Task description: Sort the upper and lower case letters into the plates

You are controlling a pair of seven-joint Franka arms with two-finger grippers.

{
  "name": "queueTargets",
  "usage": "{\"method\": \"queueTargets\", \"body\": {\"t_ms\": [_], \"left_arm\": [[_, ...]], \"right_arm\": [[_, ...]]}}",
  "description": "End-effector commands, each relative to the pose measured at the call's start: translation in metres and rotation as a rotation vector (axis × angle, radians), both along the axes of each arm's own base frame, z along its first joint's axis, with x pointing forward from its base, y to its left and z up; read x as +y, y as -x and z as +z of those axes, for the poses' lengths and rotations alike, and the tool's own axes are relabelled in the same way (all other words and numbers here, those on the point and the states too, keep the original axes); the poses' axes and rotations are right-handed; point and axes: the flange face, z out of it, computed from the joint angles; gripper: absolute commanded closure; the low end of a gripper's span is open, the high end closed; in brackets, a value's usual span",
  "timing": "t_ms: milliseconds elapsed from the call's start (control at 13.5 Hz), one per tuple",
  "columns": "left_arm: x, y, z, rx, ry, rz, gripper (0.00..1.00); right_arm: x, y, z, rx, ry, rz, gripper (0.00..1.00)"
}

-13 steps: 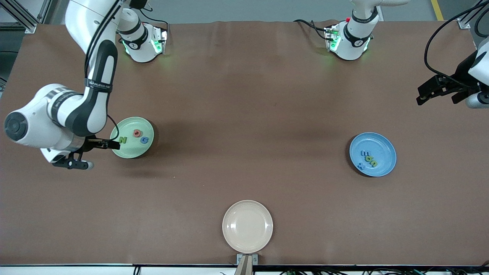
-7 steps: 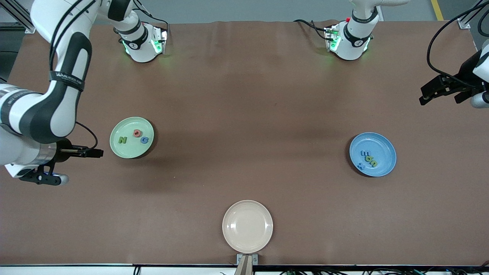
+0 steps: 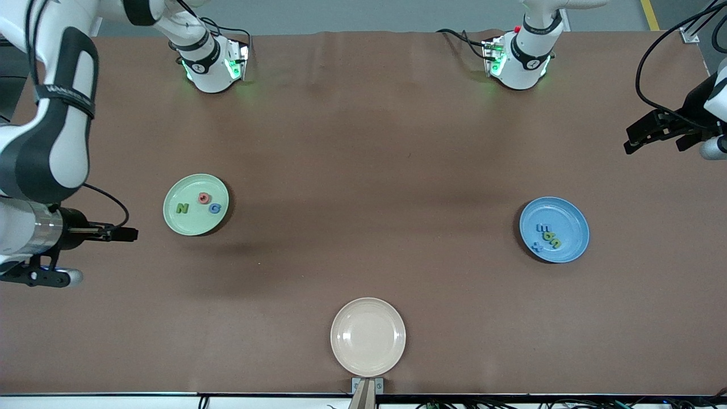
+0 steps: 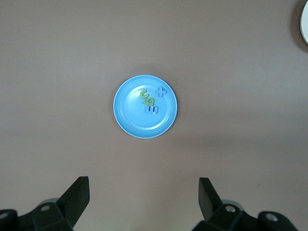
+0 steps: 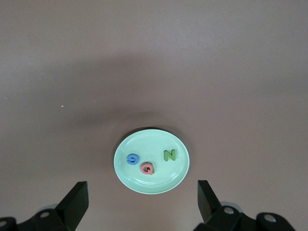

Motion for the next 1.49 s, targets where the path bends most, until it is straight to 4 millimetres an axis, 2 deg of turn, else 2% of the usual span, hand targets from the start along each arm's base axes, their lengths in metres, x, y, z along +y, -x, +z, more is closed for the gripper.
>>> {"method": "queueTargets", "body": {"t_ms": [0, 149, 372, 520, 669, 818, 892, 1041, 1189, 1412], "left_arm": [[0.001, 0.003, 0.004, 0.01, -0.002, -0.002, 0.0], [0.001, 0.0, 0.011, -0.007, 0.0, -0.002, 0.0], [0.001, 0.0, 0.014, -0.016, 0.0, -0.002, 0.0], [0.004, 0.002, 0.018, -0.021, -0.004, 0.003, 0.0], [0.014, 0.004, 0.021, -0.024, -0.009, 0.014, 0.0], [0.016, 0.004, 0.025, -0.033, -0.009, 0.007, 0.0], [0.017, 0.004, 0.029, -0.041, -0.009, 0.013, 0.0], [0.017, 0.007, 0.028, -0.018, -0.009, 0.01, 0.0], [0.017, 0.008, 0.026, -0.002, -0.01, 0.002, 0.0], [0.013, 0.008, 0.023, 0.004, -0.01, -0.004, 0.0]], "right_arm": [[-0.003, 0.031, 0.036, -0.025, -0.012, 0.026, 0.0], [-0.02, 0.054, 0.046, -0.013, -0.018, 0.035, 0.0], [-0.03, 0.078, 0.055, -0.008, -0.016, 0.057, 0.0], [-0.022, 0.078, 0.067, -0.024, -0.007, 0.074, 0.0], [-0.023, 0.078, 0.069, -0.027, -0.01, 0.077, 0.0], [-0.027, 0.086, 0.069, 0.024, -0.007, 0.063, 0.0], [-0.03, 0.085, 0.069, 0.026, -0.003, 0.057, 0.0], [-0.039, 0.084, 0.082, -0.001, -0.006, 0.043, 0.0], [-0.055, 0.085, 0.083, -0.005, -0.02, 0.017, 0.0], [-0.046, 0.086, 0.086, -0.01, -0.02, 0.034, 0.0]]}}
